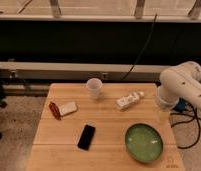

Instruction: Push the eraser across the table

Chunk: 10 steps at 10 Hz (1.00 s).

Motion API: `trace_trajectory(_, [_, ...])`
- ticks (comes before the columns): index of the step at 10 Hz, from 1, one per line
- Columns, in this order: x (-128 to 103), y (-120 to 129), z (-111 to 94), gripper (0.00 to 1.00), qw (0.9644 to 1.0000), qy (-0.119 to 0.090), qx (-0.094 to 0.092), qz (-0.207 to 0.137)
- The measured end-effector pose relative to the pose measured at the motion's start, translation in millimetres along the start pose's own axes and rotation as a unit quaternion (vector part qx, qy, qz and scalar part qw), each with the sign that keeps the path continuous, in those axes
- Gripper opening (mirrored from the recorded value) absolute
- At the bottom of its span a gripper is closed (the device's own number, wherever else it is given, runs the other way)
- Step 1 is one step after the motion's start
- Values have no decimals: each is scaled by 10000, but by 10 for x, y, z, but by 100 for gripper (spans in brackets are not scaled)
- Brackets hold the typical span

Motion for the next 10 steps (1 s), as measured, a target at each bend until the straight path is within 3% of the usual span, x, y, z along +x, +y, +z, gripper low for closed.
trace_trajectory(10, [-107, 39, -58, 80, 9998, -74, -79, -141])
